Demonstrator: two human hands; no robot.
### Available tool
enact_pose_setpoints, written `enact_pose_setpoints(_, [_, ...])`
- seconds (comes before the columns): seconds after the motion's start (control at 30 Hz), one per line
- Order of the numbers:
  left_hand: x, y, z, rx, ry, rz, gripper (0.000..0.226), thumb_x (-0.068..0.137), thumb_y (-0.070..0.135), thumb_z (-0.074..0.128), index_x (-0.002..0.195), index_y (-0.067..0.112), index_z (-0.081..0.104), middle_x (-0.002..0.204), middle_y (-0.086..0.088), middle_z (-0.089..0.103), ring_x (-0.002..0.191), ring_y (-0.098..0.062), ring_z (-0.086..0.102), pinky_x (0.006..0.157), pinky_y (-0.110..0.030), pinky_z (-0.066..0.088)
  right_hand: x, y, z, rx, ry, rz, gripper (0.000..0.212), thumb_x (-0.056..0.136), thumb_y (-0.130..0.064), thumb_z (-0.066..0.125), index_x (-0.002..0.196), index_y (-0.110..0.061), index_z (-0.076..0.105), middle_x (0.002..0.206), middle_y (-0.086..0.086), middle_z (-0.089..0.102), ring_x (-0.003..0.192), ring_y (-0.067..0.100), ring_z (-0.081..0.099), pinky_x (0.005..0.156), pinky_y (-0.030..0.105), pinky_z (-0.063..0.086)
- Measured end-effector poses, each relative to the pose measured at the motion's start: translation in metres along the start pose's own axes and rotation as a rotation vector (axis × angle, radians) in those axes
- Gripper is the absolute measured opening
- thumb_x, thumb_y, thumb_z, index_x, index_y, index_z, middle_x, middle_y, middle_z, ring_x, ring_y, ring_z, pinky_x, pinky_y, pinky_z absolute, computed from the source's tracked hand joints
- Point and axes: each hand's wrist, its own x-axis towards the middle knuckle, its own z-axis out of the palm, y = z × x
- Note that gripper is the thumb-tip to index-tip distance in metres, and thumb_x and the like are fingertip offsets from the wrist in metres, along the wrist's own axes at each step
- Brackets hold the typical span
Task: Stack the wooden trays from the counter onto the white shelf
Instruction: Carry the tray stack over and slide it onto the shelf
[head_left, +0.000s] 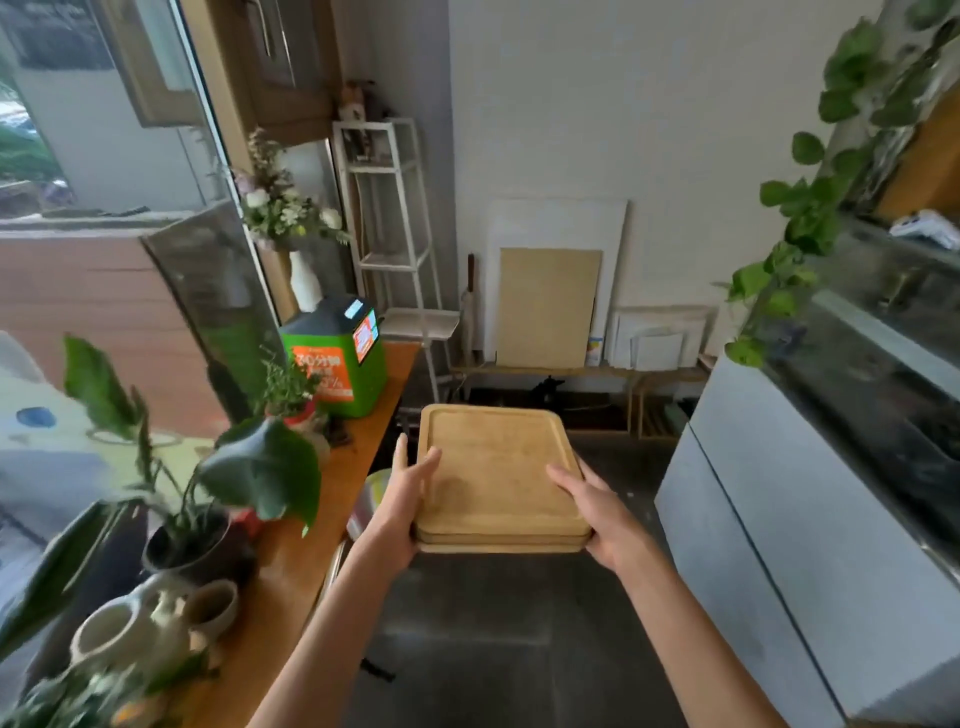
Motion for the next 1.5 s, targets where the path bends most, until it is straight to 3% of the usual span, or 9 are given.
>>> enact_pose_setpoints(0.1, [0.051, 0.017, 0.019, 0.026, -0.020, 0.037, 0.062, 0.096, 0.037, 0.055, 0.148, 0.050, 0.026, 0.140, 0.001, 0.050, 0.112, -0.025, 0.057, 0.092, -0.046, 0.052, 0.054, -0.021, -0.007, 0.002, 0.020, 0.005, 0.046, 0.094, -0.039, 0.060, 0.139, -0.035, 0.048, 0.116, 0.005, 0.066, 0.106, 0.026, 0.063, 0.089, 0.046, 0.054])
enact_pose_setpoints(0.3, [0.192, 0.046, 0.082, 0.014, -0.008, 0.002, 0.055, 0.096, 0.032, 0.051, 0.146, 0.048, 0.032, 0.137, -0.003, 0.055, 0.112, -0.028, 0.059, 0.091, -0.045, 0.051, 0.189, -0.061, -0.050, 0.099, 0.150, 0.057, 0.051, 0.087, -0.063, 0.056, 0.131, -0.038, 0.055, 0.119, 0.007, 0.066, 0.108, 0.030, 0.063, 0.093, 0.053, 0.053])
enact_pose_setpoints(0.5, [0.345, 0.079, 0.149, 0.007, -0.027, 0.021, 0.051, 0.099, 0.029, 0.048, 0.145, 0.046, 0.035, 0.131, -0.005, 0.058, 0.107, -0.027, 0.061, 0.075, -0.038, 0.052, 0.348, -0.104, -0.105, 0.172, 0.147, 0.059, 0.050, 0.089, -0.053, 0.060, 0.135, -0.034, 0.054, 0.124, 0.007, 0.064, 0.113, 0.032, 0.060, 0.099, 0.057, 0.048])
enact_pose_setpoints(0.7, [0.481, 0.131, 0.194, -0.035, 0.054, 0.029, 0.050, 0.093, 0.032, 0.056, 0.139, 0.046, 0.043, 0.123, -0.005, 0.063, 0.109, -0.032, 0.062, 0.077, -0.042, 0.053, 0.507, -0.178, -0.129, 0.092, 0.069, 0.077, 0.049, 0.088, -0.035, 0.069, 0.135, -0.029, 0.055, 0.122, 0.006, 0.065, 0.110, 0.029, 0.061, 0.100, 0.053, 0.046])
enact_pose_setpoints(0.87, [0.575, 0.162, 0.188, -0.054, 0.216, 0.048, 0.055, 0.092, 0.044, 0.058, 0.143, 0.046, 0.037, 0.128, 0.001, 0.057, 0.112, -0.027, 0.059, 0.092, -0.046, 0.050, 0.625, -0.217, -0.109, 0.024, -0.042, 0.109, 0.046, 0.088, -0.034, 0.069, 0.132, -0.032, 0.058, 0.120, 0.002, 0.067, 0.110, 0.027, 0.062, 0.101, 0.052, 0.047])
enact_pose_setpoints(0.97, [0.635, 0.179, 0.175, -0.067, 0.301, 0.070, 0.058, 0.090, 0.047, 0.060, 0.144, 0.046, 0.037, 0.133, 0.002, 0.054, 0.113, -0.024, 0.058, 0.098, -0.045, 0.048, 0.698, -0.233, -0.089, 0.025, -0.118, 0.098, 0.045, 0.089, -0.033, 0.069, 0.133, -0.034, 0.057, 0.119, -0.001, 0.069, 0.108, 0.023, 0.065, 0.092, 0.045, 0.053])
enact_pose_setpoints(1.13, [0.752, 0.224, 0.150, -0.079, 0.339, 0.094, 0.060, 0.090, 0.047, 0.061, 0.144, 0.045, 0.036, 0.136, 0.001, 0.053, 0.115, -0.025, 0.058, 0.101, -0.047, 0.047, 0.827, -0.265, -0.049, 0.002, -0.203, 0.077, 0.045, 0.090, -0.033, 0.067, 0.134, -0.034, 0.056, 0.120, -0.002, 0.069, 0.108, 0.022, 0.065, 0.088, 0.042, 0.054])
enact_pose_setpoints(1.37, [0.887, 0.296, 0.134, -0.146, 0.325, 0.139, 0.054, 0.095, 0.043, 0.055, 0.144, 0.045, 0.033, 0.134, -0.001, 0.050, 0.108, -0.022, 0.058, 0.077, -0.036, 0.051, 0.983, -0.322, -0.005, -0.018, -0.272, 0.094, 0.049, 0.088, -0.036, 0.069, 0.135, -0.031, 0.056, 0.120, 0.003, 0.071, 0.109, 0.027, 0.066, 0.096, 0.052, 0.053])
enact_pose_setpoints(1.5, [0.943, 0.320, 0.131, -0.169, 0.368, 0.124, 0.056, 0.094, 0.043, 0.056, 0.144, 0.048, 0.033, 0.137, -0.002, 0.047, 0.109, -0.022, 0.057, 0.082, -0.040, 0.051, 1.051, -0.347, 0.010, -0.021, -0.313, 0.124, 0.039, 0.091, -0.035, 0.066, 0.129, -0.030, 0.060, 0.115, 0.003, 0.073, 0.096, 0.020, 0.073, 0.069, 0.037, 0.061])
